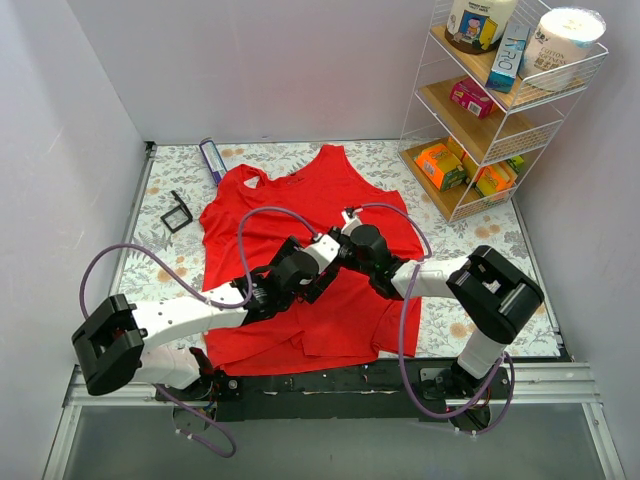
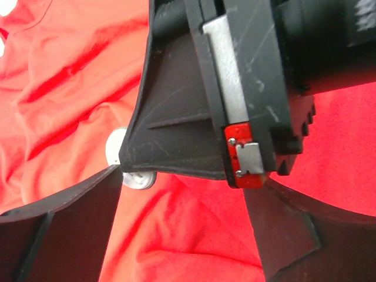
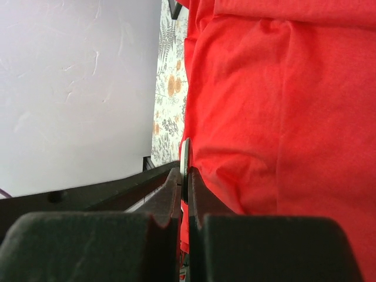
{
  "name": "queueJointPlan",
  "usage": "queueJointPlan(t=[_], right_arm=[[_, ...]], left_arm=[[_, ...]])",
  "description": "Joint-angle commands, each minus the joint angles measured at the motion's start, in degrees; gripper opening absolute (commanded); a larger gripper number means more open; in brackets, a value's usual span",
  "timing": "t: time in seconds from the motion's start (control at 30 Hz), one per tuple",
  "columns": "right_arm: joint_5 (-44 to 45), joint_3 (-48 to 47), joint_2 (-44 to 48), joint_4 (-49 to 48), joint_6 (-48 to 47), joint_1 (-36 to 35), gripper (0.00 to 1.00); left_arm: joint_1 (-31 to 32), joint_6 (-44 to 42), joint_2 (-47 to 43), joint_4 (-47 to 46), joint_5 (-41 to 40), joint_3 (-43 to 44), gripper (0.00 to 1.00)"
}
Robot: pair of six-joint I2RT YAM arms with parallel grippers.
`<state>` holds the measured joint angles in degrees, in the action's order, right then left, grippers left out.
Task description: Pin the brooch onto the clothing
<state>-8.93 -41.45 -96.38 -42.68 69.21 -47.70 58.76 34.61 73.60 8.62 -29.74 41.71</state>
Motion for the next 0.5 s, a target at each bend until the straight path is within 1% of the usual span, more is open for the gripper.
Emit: queueJointPlan(t=[0.0,0.03,0.13,0.17,0.23,0.27,0.3,0.33,0.37,0.4,0.43,0.47], right_arm=[[0.31,0.49,1.02,-5.66,-1.27,-0.55,0.01],[0.4,0.67,1.28,-5.66,-2.66,-0.46,0.01],[0.58,1.11,2.33,-6.36,-5.22,-0.11,0.01],[0.4,1.46,2.77,-6.45,-7.75,0.33,0.01],[-0.73,1.29,4.7,-4.54,-10.83,1.2,0.01],[-2.31,0.59,5.58,-3.04,-13.81,2.43,0.01],[-3.28,0.15,6.46,-1.64,-15.75,3.05,0.01],[-4.68,-0.2,8.21,0.21,-17.69,3.66,0.01],[-8.26,-0.64,9.01,1.01,-19.45,4.97,0.01],[-9.78,-1.69,9.88,2.15,-23.03,5.51,0.01],[-11.18,-2.22,11.72,5.03,-24.46,6.21,0.01],[-14.16,-2.4,12.61,5.84,-25.95,7.52,0.01]], left_arm=[[-0.31,3.09,-5.39,-2.12,4.94,2.23,0.93],[-0.58,3.44,-6.27,-2.29,6.08,2.06,0.98],[-3.29,4.23,-10.49,-3.08,15.12,1.62,0.98],[-5.74,4.76,-11.45,-3.17,21.76,1.62,0.98],[-9.52,7.13,-13.83,-3.78,29.43,1.79,0.98],[-14.5,8.36,-14.36,-4.31,34.43,2.05,0.98],[-17.08,9.41,-14.89,-4.84,43.62,2.06,0.98],[-19.45,12.12,-14.72,-6.24,47.97,2.14,0.98],[-23.74,13.37,-14.28,-6.95,51.93,2.67,0.98],[-25.7,14.42,-13.58,-7.47,59.89,3.11,0.98],[-27.37,16.78,-11.92,-8.26,63.02,3.37,0.98],[-30.26,17.94,-11.3,-8.36,66.27,3.72,0.98]])
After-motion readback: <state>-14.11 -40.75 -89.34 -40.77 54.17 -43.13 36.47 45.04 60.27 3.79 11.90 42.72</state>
